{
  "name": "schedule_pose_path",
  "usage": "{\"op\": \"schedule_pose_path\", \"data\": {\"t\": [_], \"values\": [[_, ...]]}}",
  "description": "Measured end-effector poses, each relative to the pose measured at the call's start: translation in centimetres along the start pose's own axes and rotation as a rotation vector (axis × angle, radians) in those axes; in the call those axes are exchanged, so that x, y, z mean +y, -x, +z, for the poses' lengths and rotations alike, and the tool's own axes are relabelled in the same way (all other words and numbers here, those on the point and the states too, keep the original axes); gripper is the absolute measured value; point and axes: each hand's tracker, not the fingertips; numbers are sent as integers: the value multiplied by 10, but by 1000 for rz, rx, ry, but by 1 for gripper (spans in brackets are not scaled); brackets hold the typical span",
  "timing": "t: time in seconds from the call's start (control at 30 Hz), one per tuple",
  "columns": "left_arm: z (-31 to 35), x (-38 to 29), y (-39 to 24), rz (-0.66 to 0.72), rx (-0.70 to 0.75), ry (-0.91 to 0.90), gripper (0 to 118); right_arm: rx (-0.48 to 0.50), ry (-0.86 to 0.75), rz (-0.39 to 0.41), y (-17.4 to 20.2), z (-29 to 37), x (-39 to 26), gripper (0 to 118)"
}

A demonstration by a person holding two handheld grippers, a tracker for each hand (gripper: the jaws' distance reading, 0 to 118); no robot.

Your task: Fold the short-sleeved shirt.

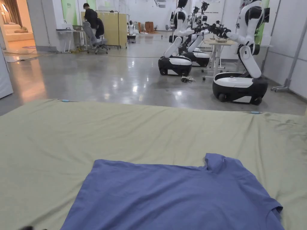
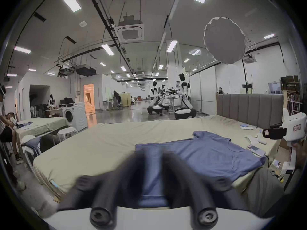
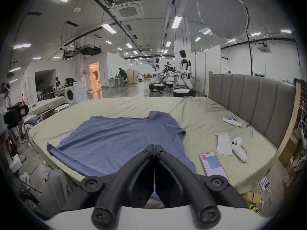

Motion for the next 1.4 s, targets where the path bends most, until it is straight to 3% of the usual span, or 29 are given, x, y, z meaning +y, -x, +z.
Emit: {"op": "schedule_pose_path", "data": {"t": [0.03, 0.23, 0.5, 0.53, 0.57, 0.63, 0.77, 0.97, 1.1, 1.2, 1.4], "values": [[-1, 0, -3, -19, 11, -3, 2, -1, -2, 6, 3, 0, 0, 0], [-2, 6, -5, 15, -17, 22, 1, 22, -10, -2, 18, 2, 8, 0], [-6, 1, 40, 195, -9, 103, 1, 50, -5, -25, 21, 3, 12, 0], [-9, -3, 49, 215, -8, 135, 3, 56, -1, -33, 20, 2, 12, 0], [-10, -11, 63, 238, -12, 163, 12, 59, 2, -43, 20, 2, 11, 0], [-18, -28, 82, 283, -17, 227, 54, 70, 12, -75, 19, 1, 10, 0], [-46, -72, 99, 372, 17, 397, 55, 77, 37, -109, 18, -1, 6, 0], [-86, -114, 118, 416, 7, 497, 55, 56, 58, -108, 19, 1, 4, 0], [-110, -131, 121, 366, 22, 564, 50, 28, 65, -127, 16, 3, 3, 0], [-119, -139, 121, 366, 13, 605, 16, -3, 77, -122, 13, 5, 3, 0], [-134, -142, 107, 295, -2, 645, 7, -66, 135, -140, 0, 5, -4, 1]]}}
